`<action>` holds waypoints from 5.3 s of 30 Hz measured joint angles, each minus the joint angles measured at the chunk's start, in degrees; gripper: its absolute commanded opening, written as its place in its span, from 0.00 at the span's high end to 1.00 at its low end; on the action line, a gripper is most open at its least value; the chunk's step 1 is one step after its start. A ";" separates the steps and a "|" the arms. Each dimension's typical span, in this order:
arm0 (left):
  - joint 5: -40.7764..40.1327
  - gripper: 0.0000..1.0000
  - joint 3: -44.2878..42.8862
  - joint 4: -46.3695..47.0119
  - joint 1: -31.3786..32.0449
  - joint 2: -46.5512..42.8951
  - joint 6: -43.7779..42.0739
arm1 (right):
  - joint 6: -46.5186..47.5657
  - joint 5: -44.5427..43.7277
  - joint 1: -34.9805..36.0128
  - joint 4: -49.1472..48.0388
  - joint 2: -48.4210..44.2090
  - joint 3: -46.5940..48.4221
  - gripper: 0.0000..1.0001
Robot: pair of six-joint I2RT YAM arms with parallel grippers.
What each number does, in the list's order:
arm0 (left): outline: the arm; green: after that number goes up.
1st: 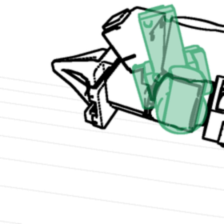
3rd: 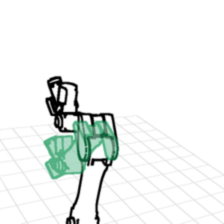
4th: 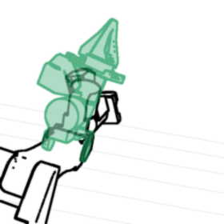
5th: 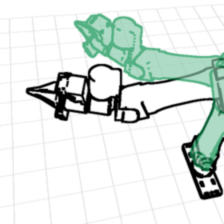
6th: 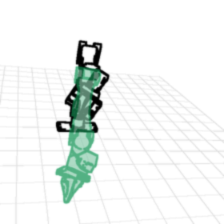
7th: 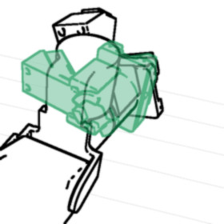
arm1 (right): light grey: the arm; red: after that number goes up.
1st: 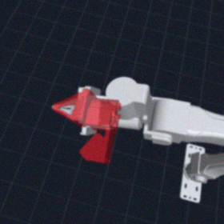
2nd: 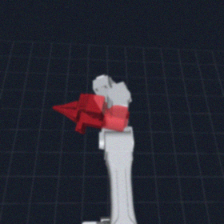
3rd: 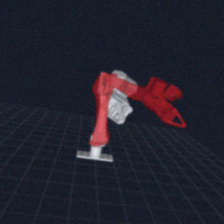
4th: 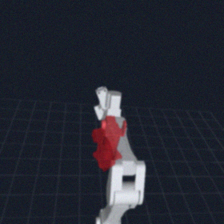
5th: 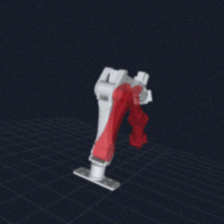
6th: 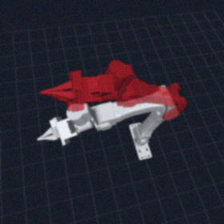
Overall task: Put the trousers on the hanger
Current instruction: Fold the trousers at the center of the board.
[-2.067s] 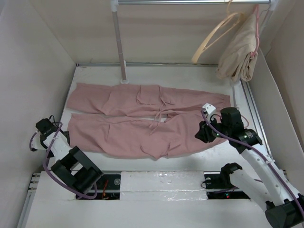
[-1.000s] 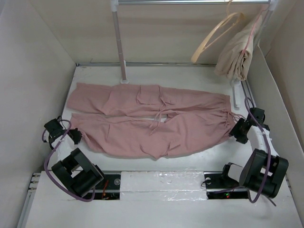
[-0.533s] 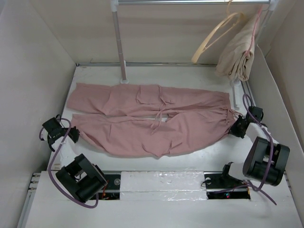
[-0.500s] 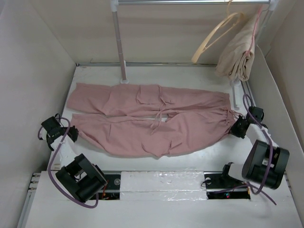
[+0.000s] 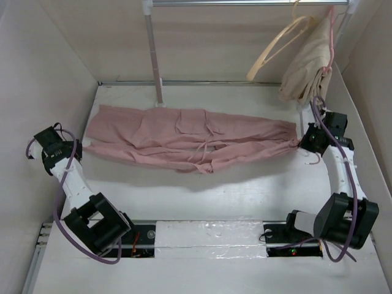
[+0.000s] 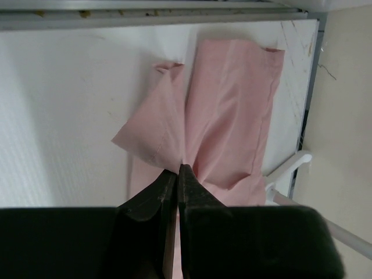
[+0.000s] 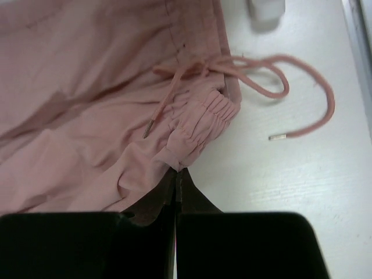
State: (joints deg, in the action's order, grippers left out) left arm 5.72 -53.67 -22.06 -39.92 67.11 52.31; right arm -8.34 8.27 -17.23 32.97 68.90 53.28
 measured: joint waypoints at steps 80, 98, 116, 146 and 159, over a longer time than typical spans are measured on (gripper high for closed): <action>-0.52 1.00 -10.08 12.81 16.63 38.38 -5.27 | -17.77 8.22 -2.56 -36.30 25.68 -6.34 1.00; -14.51 0.72 4.61 -5.77 16.35 18.10 -12.37 | -5.68 15.10 -21.38 -5.97 -7.23 -16.85 0.53; -9.68 0.19 4.70 -0.63 42.62 -5.03 -11.89 | -2.40 17.07 -25.55 -17.14 -1.81 -25.24 0.00; -12.61 0.22 -16.68 4.74 104.85 39.60 -0.70 | -1.33 10.51 -18.97 -7.63 -13.77 3.91 1.00; -13.57 0.21 -20.72 -0.31 100.67 21.07 -1.92 | 1.46 12.15 9.05 -2.14 -15.37 13.49 1.00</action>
State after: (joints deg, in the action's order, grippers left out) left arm -7.86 -74.39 -22.37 60.75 88.18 50.39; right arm -6.87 20.43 -8.19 30.83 53.54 66.76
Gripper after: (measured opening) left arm 0.785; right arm 0.177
